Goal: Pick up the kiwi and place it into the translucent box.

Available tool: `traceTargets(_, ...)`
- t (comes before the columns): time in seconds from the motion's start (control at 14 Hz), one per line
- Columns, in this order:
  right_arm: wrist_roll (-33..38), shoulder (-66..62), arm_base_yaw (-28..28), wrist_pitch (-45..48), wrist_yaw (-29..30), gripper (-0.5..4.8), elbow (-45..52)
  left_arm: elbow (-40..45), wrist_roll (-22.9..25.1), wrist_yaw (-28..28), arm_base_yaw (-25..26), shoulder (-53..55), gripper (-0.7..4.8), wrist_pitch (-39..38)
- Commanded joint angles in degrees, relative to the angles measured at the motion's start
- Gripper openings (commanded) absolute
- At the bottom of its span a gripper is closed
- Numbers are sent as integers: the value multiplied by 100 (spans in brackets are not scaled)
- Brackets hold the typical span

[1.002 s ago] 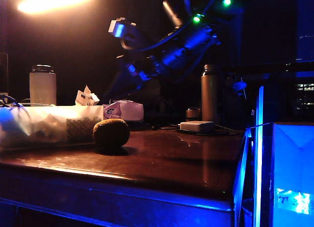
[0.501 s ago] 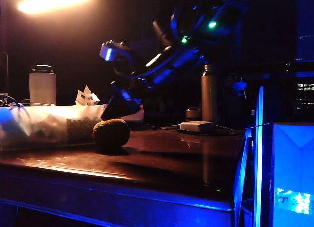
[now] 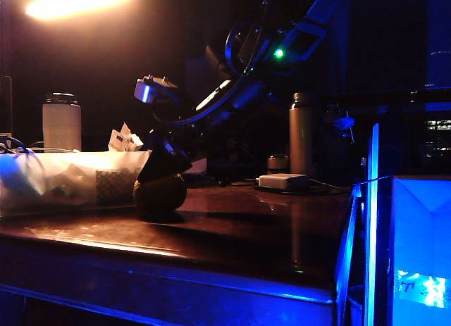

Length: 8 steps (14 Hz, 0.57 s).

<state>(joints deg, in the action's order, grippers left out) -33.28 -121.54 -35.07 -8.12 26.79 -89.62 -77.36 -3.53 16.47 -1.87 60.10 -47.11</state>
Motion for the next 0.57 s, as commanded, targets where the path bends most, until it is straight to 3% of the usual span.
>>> traceTargets(0.07, 4, 11, -2, -214, 31, 479, -31, -33, -13, 28, 4, -13, -5, 103)
traceTargets(0.57, 24, -125, -22, -321, 33, 479, -61, -33, -13, 31, 4, -13, -5, 151)
